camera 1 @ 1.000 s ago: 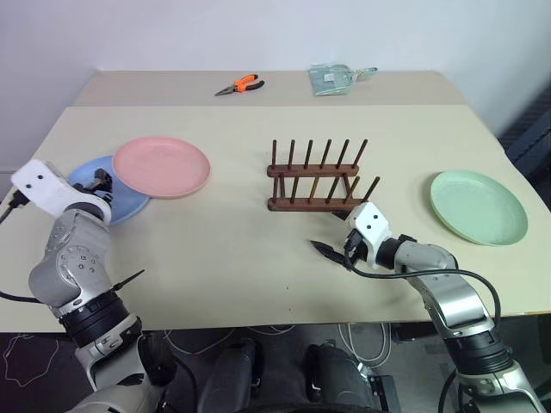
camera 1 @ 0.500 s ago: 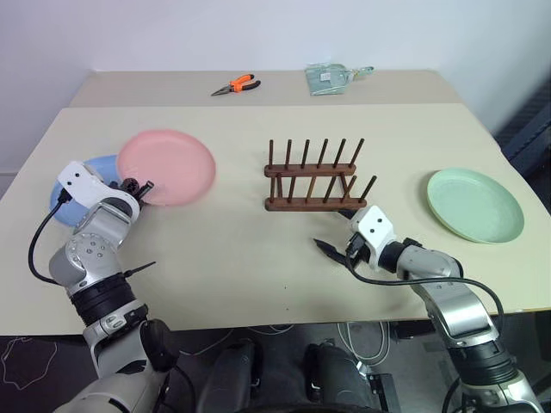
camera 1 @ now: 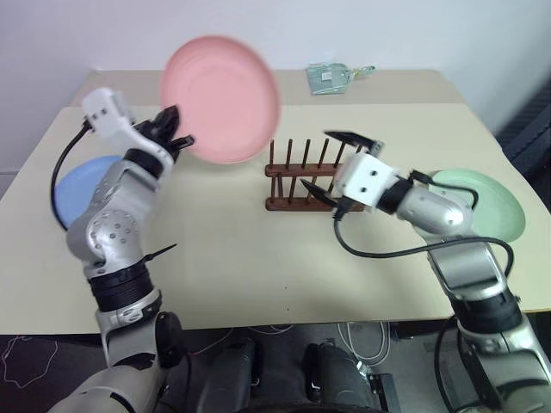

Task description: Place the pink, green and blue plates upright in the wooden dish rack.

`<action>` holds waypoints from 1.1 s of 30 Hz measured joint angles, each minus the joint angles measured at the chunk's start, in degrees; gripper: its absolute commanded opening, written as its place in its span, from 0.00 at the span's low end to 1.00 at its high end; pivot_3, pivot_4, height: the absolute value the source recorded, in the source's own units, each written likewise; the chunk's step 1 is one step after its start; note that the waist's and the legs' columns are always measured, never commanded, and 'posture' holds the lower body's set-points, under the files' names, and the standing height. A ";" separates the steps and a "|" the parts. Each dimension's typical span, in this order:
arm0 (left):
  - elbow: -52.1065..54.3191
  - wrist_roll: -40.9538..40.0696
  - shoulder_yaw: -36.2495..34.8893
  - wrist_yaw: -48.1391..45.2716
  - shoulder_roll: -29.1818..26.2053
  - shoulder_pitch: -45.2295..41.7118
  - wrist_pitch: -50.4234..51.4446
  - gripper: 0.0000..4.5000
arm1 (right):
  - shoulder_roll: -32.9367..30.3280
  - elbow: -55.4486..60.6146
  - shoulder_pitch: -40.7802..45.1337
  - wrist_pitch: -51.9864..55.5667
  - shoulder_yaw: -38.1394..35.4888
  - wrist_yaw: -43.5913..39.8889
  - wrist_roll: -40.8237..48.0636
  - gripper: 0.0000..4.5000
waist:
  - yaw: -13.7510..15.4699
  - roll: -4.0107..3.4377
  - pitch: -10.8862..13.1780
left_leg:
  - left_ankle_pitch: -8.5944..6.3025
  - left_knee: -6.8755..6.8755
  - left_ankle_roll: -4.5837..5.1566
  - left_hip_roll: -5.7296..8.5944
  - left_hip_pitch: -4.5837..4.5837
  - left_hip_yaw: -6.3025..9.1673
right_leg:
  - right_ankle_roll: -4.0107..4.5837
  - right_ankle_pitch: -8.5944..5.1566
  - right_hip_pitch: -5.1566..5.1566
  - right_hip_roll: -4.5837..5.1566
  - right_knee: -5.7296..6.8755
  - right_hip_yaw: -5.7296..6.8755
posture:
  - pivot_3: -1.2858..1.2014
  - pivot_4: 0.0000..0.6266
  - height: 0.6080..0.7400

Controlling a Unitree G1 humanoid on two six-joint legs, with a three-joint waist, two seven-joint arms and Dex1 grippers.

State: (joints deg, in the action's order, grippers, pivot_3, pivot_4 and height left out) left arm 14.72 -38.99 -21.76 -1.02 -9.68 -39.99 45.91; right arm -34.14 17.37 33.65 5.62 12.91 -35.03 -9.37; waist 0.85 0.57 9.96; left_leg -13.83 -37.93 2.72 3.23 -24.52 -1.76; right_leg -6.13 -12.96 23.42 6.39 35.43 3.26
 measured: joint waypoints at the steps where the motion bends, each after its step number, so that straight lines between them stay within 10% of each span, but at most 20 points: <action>1: 0.97 -0.34 1.91 0.19 1.04 -0.62 0.43 0.01 | -0.04 -0.78 1.73 -2.50 1.73 0.10 -2.49 1.00 | -0.03 0.00 0.00 | 0.01 0.00 0.02 0.01 0.00 0.00 | 0.00 0.00 -0.02 -0.02 -0.01 0.00 | 0.52 0.24 1.00; 5: 1.86 -2.62 5.30 2.11 5.11 -1.14 2.50 0.01 | -0.33 -6.74 3.57 -8.95 7.48 1.77 -12.80 1.00 | -0.17 0.02 0.02 | 0.10 0.00 0.11 0.00 0.00 -0.01 | 0.00 0.00 -0.02 -0.08 -0.01 0.00 | 0.52 0.24 1.00; 8: 2.04 -3.66 5.38 3.19 5.86 -1.08 2.93 0.00 | -0.38 -11.62 3.70 -10.84 9.07 4.78 -19.47 0.80 | -0.31 0.00 0.04 | 0.14 0.01 0.08 -0.01 0.00 -0.01 | 0.00 -0.01 0.02 -0.11 0.03 -0.01 | 0.52 0.24 1.00; 11: 2.08 -4.35 5.23 3.76 5.85 -0.06 3.80 0.00 | -0.63 -12.49 4.29 -12.00 8.74 6.87 -23.00 0.44 | -0.25 -0.01 0.04 | 0.16 0.02 0.05 -0.05 0.01 0.00 | 0.00 -0.01 0.02 -0.17 0.03 -0.01 | 0.52 0.24 1.00; 15: 2.08 -7.13 4.11 3.94 6.56 0.84 4.01 0.36 | -0.79 -13.03 4.10 -12.40 8.46 8.96 -26.32 0.00 | -0.09 0.00 0.05 | 0.16 0.01 0.04 -0.05 0.00 0.01 | 0.00 -0.01 -0.02 -0.17 0.00 -0.01 | 0.52 0.24 1.00; 20: 2.21 -9.21 3.13 4.49 7.26 1.03 3.01 0.92 | -1.19 -13.51 2.05 -12.19 7.52 11.43 -29.27 0.00 | -0.13 0.02 0.06 | 0.16 0.02 0.03 -0.04 0.00 0.02 | 0.01 -0.01 -0.02 -0.18 -0.03 -0.01 | 0.52 0.24 1.00; 26: 0.35 4.52 9.42 -3.65 -6.75 3.73 -8.35 0.92 | 1.40 -10.19 -2.59 -7.07 -4.67 12.68 -19.69 0.00 | -0.41 -0.04 0.09 | 0.18 0.21 -0.19 -0.11 0.08 -0.02 | 0.03 -0.01 0.00 -0.30 -0.05 -0.06 | 0.52 0.24 1.00; 33: 0.77 13.32 20.74 -26.35 -16.67 18.80 -22.74 0.92 | 18.04 10.30 -6.25 24.45 -28.34 9.62 29.17 0.00 | -0.03 -0.06 0.07 | 0.15 0.74 -0.30 -0.14 0.10 0.08 | 0.12 -0.01 0.11 0.06 -0.26 -0.07 | 0.52 0.24 1.00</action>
State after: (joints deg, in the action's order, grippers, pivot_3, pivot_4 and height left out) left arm 15.50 -25.67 -1.03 -27.37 -26.35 -21.19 23.17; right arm -16.10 27.68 27.41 30.07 -15.43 -25.41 19.80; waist 0.82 0.51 10.03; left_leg -13.68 -37.19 2.43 3.09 -24.42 -1.68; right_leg -6.01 -12.97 23.54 6.46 35.17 3.19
